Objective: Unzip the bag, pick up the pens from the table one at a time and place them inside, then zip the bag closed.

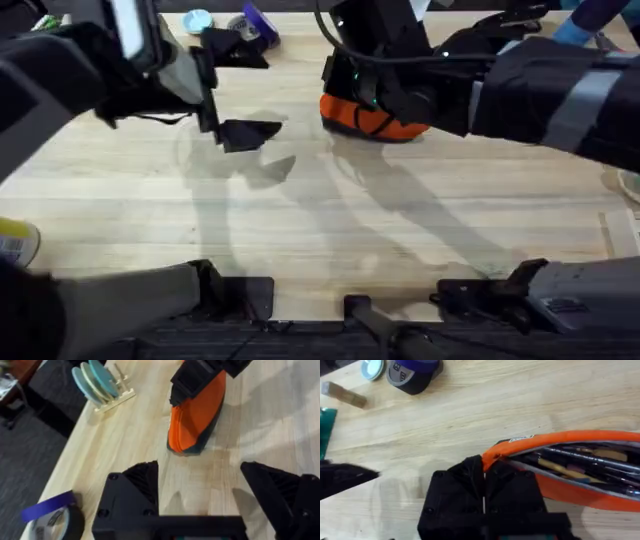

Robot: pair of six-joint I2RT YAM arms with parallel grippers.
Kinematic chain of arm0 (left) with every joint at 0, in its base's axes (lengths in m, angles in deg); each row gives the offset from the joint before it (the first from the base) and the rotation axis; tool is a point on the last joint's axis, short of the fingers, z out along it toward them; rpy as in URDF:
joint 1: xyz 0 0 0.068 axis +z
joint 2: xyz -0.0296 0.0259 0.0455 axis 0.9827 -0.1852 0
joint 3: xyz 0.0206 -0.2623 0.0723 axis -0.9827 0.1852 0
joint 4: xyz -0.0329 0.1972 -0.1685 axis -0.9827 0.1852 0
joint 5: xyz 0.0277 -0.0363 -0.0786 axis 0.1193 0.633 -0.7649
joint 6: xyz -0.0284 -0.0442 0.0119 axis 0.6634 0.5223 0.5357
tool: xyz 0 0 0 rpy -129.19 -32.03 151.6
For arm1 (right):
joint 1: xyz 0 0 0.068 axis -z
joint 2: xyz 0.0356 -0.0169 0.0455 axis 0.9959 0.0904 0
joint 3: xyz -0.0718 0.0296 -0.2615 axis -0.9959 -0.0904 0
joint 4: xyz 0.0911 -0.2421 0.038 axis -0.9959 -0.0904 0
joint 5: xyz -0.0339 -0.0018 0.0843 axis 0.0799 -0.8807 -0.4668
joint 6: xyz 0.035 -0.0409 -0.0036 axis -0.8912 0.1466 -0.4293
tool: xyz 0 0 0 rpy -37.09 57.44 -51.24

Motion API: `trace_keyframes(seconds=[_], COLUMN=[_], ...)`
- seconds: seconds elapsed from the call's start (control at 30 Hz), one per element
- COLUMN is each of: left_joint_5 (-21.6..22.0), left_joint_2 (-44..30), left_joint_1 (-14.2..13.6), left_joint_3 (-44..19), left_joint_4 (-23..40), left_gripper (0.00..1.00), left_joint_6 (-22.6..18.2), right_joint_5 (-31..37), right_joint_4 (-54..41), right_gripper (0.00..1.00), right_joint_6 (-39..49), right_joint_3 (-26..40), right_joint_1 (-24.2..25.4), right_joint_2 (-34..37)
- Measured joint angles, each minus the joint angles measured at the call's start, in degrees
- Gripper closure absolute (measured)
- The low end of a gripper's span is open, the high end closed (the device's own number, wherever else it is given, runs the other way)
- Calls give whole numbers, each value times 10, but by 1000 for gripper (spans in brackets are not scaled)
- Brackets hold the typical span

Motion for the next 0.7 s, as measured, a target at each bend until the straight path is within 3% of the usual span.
trace_keyframes(seconds=[0.17, 0.27, 0.5, 0.7], left_joint_5=[-15, -30, -52, -75], left_joint_2=[-60, -92, -167, -199], left_joint_1=[-25, -36, -60, -80], left_joint_3=[0, 0, 0, 0], left_joint_4=[-61, -118, -276, -334], left_gripper=[8, 8, 8, 7], left_joint_6=[2, 25, 196, 265], right_joint_5=[0, 0, 0, 0], right_joint_4=[0, 0, -1, -2], right_gripper=[972, 971, 971, 971], right_joint_6=[0, 0, 0, 0], right_joint_3=[0, 0, 0, 0], right_joint_1=[0, 0, 0, 0], right_joint_2=[0, 0, 0, 0])
